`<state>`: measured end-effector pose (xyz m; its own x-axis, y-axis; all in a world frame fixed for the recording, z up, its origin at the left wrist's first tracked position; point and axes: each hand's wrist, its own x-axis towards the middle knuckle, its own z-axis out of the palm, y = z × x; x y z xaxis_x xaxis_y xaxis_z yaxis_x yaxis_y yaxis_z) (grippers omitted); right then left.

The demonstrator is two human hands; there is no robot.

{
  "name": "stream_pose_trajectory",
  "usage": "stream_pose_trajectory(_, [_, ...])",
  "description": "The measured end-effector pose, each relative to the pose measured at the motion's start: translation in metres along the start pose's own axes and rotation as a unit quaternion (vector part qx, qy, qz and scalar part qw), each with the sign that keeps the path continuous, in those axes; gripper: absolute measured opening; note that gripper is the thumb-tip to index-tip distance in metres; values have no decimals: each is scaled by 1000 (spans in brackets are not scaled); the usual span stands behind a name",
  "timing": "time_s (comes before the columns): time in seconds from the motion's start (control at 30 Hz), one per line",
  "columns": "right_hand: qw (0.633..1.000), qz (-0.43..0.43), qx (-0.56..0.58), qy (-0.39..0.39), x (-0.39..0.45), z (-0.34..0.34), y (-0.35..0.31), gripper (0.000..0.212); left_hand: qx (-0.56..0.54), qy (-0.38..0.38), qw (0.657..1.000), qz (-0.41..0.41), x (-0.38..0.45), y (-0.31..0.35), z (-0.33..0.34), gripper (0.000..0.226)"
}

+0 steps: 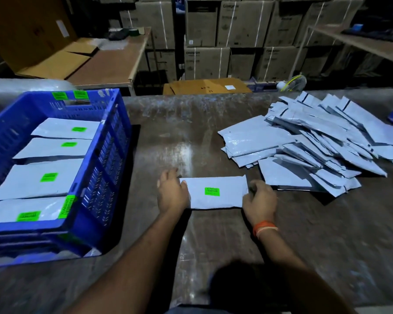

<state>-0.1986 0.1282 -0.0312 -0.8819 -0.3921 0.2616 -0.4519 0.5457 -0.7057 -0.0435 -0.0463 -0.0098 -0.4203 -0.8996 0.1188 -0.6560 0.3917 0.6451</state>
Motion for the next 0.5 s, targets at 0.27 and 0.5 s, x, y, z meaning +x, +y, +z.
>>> stream_pose_trajectory(0.27, [954,-204,-168,-143,-17,17,-41,67,134,-5,959,249,-30,18,23,50])
stream_pose_trajectory(0.5, [924,-220,-226,-216,-5,36,-38,71,228,-97,950,189,-22,12,37,55])
